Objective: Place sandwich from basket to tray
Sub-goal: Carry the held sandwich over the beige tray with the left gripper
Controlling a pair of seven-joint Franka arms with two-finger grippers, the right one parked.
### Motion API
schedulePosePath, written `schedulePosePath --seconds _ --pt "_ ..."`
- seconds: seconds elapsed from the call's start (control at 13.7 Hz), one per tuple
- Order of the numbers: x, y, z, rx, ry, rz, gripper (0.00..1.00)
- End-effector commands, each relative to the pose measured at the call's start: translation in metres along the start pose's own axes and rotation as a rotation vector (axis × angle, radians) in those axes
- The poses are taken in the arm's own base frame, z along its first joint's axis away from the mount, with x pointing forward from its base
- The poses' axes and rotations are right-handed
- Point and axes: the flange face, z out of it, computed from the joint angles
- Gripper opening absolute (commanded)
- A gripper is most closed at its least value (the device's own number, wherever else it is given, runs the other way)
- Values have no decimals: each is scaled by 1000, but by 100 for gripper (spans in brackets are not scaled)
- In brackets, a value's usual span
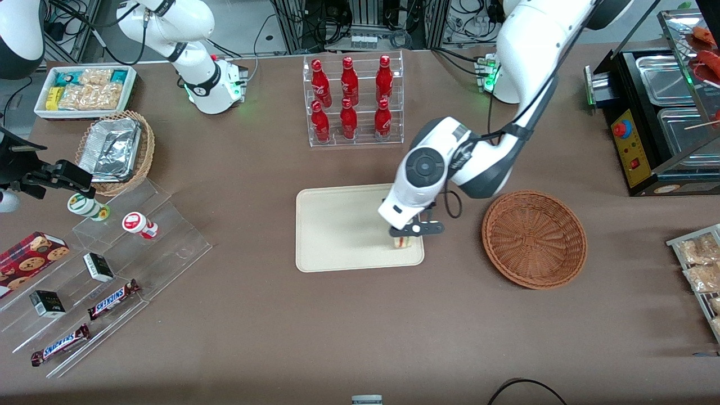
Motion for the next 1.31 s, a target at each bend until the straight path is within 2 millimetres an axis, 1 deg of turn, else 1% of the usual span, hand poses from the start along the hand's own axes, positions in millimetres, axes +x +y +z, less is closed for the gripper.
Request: schedulePosePath --seconds 0.0,0.07,0.29,0.58,0.66,0.88,0.95,1.17,1.24 --pt "-3 33 7 1 -7 1 0" --pt "-7 41 13 3 -11 12 0" --pt "-20 68 24 -2 -12 12 0" --pt "-21 94 31 -7 13 -24 0" --pt "-18 95 35 13 38 -43 0" --pt "-10 97 39 22 65 -76 0" --pt "-12 99 42 24 64 -75 0" --pt "-8 100 46 19 66 -81 0" --pt "-6 103 55 22 64 -87 0"
